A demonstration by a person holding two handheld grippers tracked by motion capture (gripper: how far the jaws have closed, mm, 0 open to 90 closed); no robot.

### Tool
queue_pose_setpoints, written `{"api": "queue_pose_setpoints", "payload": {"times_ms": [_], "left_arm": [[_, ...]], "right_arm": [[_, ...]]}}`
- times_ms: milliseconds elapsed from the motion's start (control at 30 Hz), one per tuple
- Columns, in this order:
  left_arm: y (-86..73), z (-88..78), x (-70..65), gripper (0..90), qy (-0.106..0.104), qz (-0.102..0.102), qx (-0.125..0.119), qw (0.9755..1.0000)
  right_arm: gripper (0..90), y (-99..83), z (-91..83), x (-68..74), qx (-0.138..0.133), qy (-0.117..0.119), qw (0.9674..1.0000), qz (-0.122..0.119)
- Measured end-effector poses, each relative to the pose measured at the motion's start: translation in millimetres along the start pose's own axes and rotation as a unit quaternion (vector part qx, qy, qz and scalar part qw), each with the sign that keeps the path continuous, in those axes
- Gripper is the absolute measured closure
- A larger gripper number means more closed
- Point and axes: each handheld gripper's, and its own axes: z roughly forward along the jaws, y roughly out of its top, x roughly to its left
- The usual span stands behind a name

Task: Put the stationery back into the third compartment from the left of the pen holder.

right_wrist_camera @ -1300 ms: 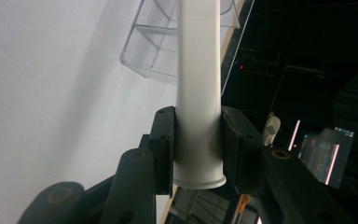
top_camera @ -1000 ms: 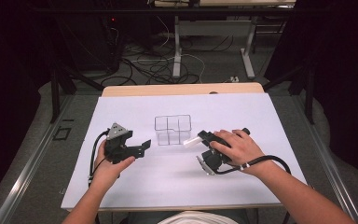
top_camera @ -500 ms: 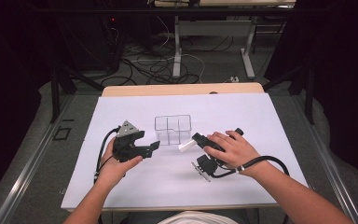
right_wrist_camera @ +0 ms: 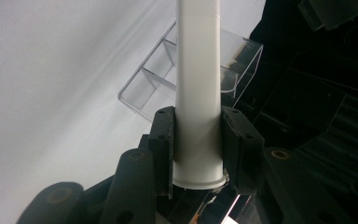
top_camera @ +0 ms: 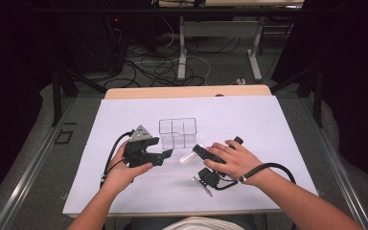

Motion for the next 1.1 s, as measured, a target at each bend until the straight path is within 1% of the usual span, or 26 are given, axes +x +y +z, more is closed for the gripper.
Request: {"api": "queue_pose_setpoints", "payload": {"times_ms": [33,67,100,133,167,200,233,300,333,367,400,433,467,500,533,600,700,733,800,867,900,933,967,1000,1067,1100], "left_arm": [[0.3,0.8,-0.7,30.2,-0.002,0.003,0.002,1.0],[0.8,1.8,-2.7,30.2,-0.004,0.002,0.007,1.0],[1.6,3.0,-3.4,30.3,-0.007,0.006,0.01,0.9999],[2.1,4.2,-4.8,30.6,-0.012,0.003,0.014,0.9998],[2.6,4.9,-5.8,31.6,-0.015,0.002,0.019,0.9997],[3.4,6.6,-7.0,32.3,-0.022,0.003,0.025,0.9995],[3.9,8.1,-8.4,33.4,-0.023,0.003,0.028,0.9993],[4.7,11.2,-10.2,34.7,-0.031,-0.002,0.032,0.999],[5.6,12.4,-10.8,36.1,-0.036,-0.004,0.039,0.9986],[6.2,14.1,-11.4,36.5,-0.04,-0.005,0.04,0.9984],[7.2,15.6,-12.5,37.3,-0.047,-0.007,0.045,0.9979],[8.0,17.1,-14.5,38.1,-0.051,-0.014,0.047,0.9975],[8.8,18.0,-14.1,38.9,-0.053,-0.005,0.048,0.9974],[9.7,19.0,-16.8,40.1,-0.06,-0.015,0.055,0.9966],[10.6,20.1,-16.9,40.4,-0.065,-0.006,0.057,0.9962],[12.1,22.4,-19.6,41.3,-0.069,-0.003,0.064,0.9956],[14.3,25.0,-21.7,43.5,-0.074,0.004,0.083,0.9938],[15.1,26.8,-22.8,43.9,-0.078,0.006,0.088,0.993],[16.1,30.0,-24.8,44.6,-0.081,0.009,0.1,0.9916],[16.8,33.2,-26.6,46.0,-0.085,0.015,0.109,0.9903],[17.5,35.2,-27.6,46.5,-0.087,0.02,0.119,0.9889],[17.6,36.5,-28.1,46.9,-0.087,0.024,0.122,0.9884],[16.8,38.7,-30.6,47.7,-0.091,0.016,0.122,0.9883],[17.5,40.2,-30.3,48.2,-0.093,0.028,0.127,0.9871],[18.3,43.3,-32.6,49.2,-0.097,0.033,0.138,0.9851],[19.0,45.2,-33.7,49.8,-0.098,0.038,0.143,0.984]], "right_arm": [[66.8,1.1,-0.7,1.2,0.004,0.002,1.0,0.005],[66.8,1.6,-0.6,0.8,0.004,0.002,1.0,-0.003],[66.8,2.9,0.6,1.8,-0.006,-0.002,1.0,0.0],[66.8,4.2,-0.5,-0.3,0.0,0.0,0.9999,-0.017],[66.8,4.8,-0.1,2.3,0.0,0.002,1.0,-0.006],[66.8,5.2,0.7,2.7,-0.005,0.0,1.0,-0.006],[66.8,7.1,0.1,1.2,-0.003,0.0,0.9998,-0.02],[66.8,8.2,0.4,3.3,-0.004,0.001,0.9999,-0.013],[66.8,9.8,-0.6,0.6,0.0,0.003,0.9995,-0.03],[66.8,10.6,-2.0,1.6,0.007,0.007,0.9996,-0.026],[66.8,10.5,-1.5,4.4,0.004,0.005,0.9999,-0.013],[66.8,10.1,3.1,3.1,-0.032,-0.018,0.9989,-0.029],[66.8,10.6,2.6,3.4,-0.03,-0.016,0.999,-0.029],[66.8,11.3,1.0,3.6,-0.022,-0.011,0.9993,-0.029],[66.8,12.4,-0.6,2.7,-0.015,-0.007,0.9992,-0.036],[66.8,13.0,-1.5,3.5,-0.012,-0.005,0.9993,-0.036],[66.8,13.3,0.1,5.1,-0.024,-0.012,0.999,-0.036],[66.8,13.7,0.2,4.2,-0.026,-0.014,0.9986,-0.043],[66.8,15.8,-2.7,3.7,-0.007,-0.006,0.9989,-0.047],[66.8,15.8,0.0,4.9,-0.023,-0.013,0.9986,-0.046],[66.8,15.9,0.7,5.7,-0.027,-0.016,0.9985,-0.044],[66.8,16.2,0.1,6.9,-0.022,-0.015,0.9989,-0.038],[66.8,16.5,-0.3,6.7,-0.019,-0.014,0.9989,-0.041],[66.8,16.9,-1.1,6.7,-0.014,-0.012,0.999,-0.041],[66.8,17.0,-1.0,7.7,-0.013,-0.01,0.9991,-0.038],[66.8,17.4,-0.5,7.1,-0.017,-0.014,0.9988,-0.045]]}}
